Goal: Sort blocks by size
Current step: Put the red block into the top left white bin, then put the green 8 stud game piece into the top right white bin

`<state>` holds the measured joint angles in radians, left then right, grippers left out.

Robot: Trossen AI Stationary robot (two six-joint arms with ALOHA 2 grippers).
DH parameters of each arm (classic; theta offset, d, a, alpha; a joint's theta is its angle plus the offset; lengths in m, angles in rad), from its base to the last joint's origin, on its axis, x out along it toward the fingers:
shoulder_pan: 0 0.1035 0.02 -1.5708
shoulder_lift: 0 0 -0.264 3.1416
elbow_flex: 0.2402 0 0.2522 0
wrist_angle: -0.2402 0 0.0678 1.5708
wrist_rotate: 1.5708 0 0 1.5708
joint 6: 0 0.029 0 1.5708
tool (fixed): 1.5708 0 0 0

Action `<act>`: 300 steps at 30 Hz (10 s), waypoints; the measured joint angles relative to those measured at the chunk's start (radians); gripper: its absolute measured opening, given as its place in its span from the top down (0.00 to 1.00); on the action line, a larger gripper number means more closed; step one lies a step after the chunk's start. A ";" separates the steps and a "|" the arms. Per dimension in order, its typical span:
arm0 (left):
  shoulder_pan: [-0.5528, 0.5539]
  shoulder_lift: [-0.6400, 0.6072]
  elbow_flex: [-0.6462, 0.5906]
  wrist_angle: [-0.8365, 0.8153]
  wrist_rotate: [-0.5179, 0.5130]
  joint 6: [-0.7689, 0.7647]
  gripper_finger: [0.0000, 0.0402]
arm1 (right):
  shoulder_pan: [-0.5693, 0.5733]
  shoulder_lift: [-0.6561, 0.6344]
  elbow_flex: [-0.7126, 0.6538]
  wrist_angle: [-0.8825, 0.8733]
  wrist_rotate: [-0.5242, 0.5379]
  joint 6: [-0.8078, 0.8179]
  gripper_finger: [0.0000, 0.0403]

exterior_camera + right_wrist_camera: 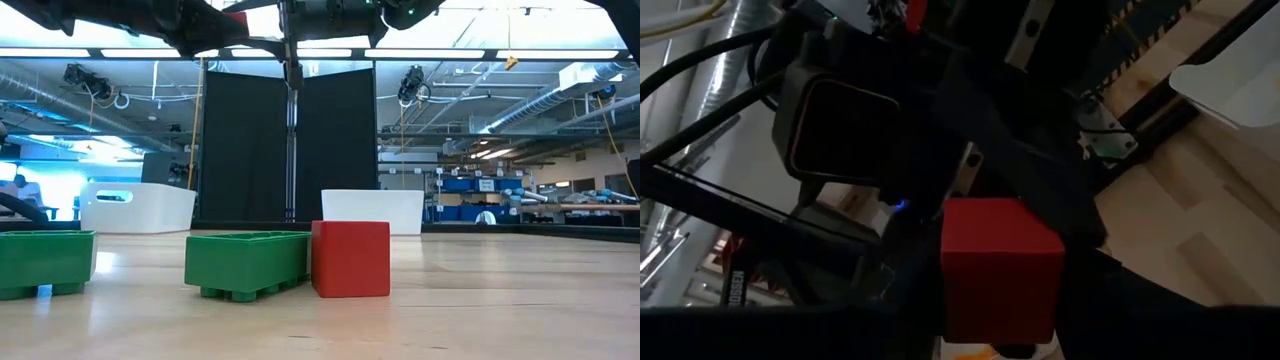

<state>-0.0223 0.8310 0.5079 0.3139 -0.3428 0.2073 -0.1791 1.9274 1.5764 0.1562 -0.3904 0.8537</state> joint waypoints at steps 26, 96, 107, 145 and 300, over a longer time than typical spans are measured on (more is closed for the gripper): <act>0.000 -0.001 0.002 0.002 0.026 0.091 0.64 | -0.001 0.003 -0.003 -0.012 -0.004 0.053 0.59; 0.820 0.232 0.234 -1.115 0.060 -0.659 0.61 | 0.108 -0.203 0.000 -0.816 0.428 -0.120 0.26; 0.936 0.436 0.234 -1.065 0.079 -0.656 0.61 | 0.179 -0.203 -0.002 -0.820 0.428 -0.118 0.26; 0.934 0.463 0.270 -1.016 0.191 -0.589 0.29 | 0.566 -0.272 -0.201 -1.627 0.865 0.769 0.25; -0.444 1.270 0.972 -0.981 0.194 -1.261 0.51 | 0.919 -0.292 -0.315 -1.384 0.841 0.897 0.50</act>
<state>-0.4664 2.1014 1.4802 -0.6672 -0.1486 -1.0534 0.7395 1.6356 1.2613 -1.2274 0.4510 1.7512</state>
